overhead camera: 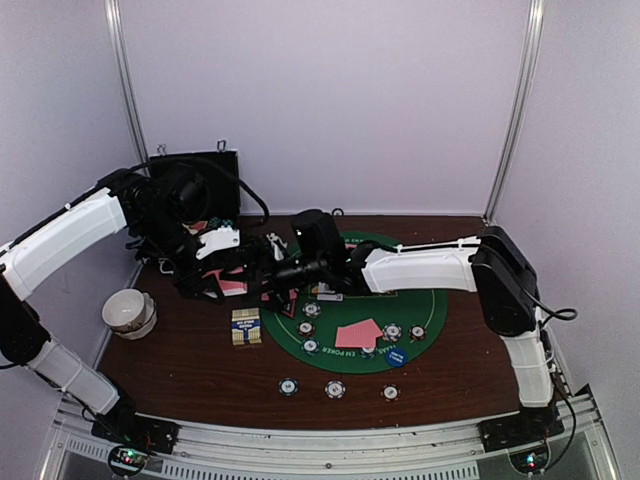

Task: Distribute texas hold em gaming equipment

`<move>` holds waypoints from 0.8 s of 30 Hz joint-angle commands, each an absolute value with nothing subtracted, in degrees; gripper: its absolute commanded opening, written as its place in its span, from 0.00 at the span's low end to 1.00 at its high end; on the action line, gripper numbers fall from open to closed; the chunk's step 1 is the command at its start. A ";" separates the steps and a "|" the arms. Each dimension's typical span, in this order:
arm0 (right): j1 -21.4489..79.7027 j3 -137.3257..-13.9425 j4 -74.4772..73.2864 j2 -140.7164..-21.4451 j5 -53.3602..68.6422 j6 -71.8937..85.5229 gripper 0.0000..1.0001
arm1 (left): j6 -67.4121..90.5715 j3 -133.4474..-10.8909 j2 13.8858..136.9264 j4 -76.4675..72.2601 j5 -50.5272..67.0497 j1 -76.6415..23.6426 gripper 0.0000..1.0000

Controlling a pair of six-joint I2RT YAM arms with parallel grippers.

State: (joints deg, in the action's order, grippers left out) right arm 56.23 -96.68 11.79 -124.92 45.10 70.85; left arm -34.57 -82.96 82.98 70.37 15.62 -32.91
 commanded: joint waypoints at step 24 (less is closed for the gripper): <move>53.49 -90.53 8.56 -120.20 46.31 67.35 0.70 | -34.63 -86.05 83.42 69.79 16.36 -33.40 0.00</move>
State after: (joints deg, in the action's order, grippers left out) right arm 53.93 -91.85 14.61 -122.65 46.48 70.46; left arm -34.59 -83.92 84.71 70.81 15.51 -33.34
